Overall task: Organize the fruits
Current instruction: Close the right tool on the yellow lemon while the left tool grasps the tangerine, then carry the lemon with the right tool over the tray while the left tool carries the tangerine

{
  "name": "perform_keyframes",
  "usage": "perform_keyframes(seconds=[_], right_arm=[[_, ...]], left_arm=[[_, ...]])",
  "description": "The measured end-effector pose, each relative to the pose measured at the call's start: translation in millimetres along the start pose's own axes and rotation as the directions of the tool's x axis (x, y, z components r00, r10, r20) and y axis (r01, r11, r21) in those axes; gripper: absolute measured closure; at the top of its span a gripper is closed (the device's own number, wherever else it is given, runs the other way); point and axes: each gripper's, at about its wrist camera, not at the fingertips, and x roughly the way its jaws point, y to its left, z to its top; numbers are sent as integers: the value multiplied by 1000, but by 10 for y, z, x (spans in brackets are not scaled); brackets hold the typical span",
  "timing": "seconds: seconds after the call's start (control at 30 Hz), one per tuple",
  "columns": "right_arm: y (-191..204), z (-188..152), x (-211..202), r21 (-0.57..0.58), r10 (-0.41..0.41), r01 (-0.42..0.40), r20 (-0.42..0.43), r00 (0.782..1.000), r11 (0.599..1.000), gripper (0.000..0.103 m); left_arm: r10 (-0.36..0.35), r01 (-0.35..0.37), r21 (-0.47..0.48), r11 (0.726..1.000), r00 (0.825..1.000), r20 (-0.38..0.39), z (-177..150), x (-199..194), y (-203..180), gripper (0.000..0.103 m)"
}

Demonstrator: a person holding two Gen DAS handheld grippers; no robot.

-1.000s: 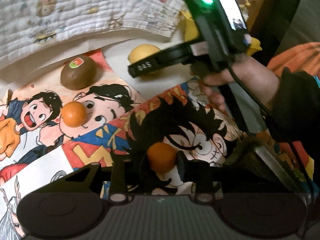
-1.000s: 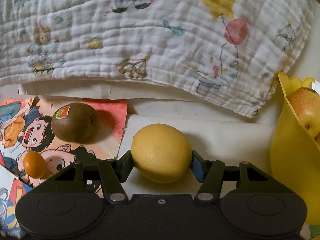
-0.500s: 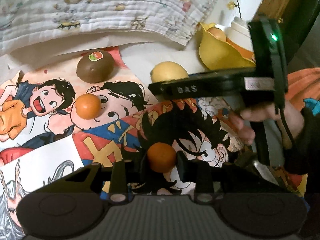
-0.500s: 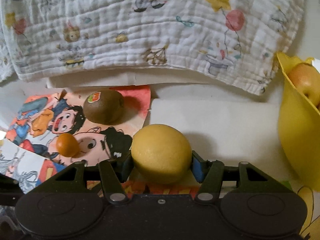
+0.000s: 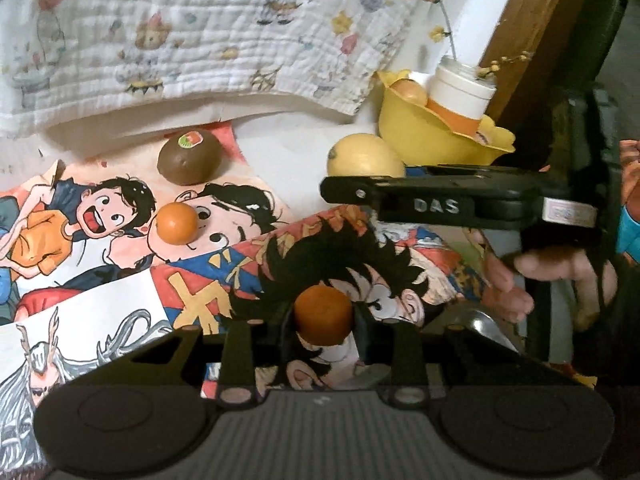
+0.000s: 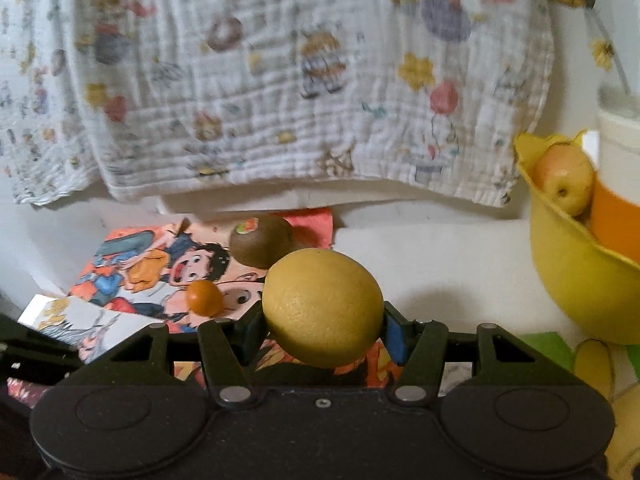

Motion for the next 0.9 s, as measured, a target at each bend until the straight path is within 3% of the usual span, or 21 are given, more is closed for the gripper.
perform_keyframes(seconds=[0.33, 0.9], right_arm=[[41, -291, -811, -24, -10, 11, 43, 999, 1000, 43], [292, -1315, -1797, -128, -7, 5, -20, 1000, 992, 43]], left_arm=[[10, -11, 24, 1000, 1000, 27, -178, -266, -272, 69], [-40, 38, 109, 993, 999, 24, -682, -499, -861, 69]])
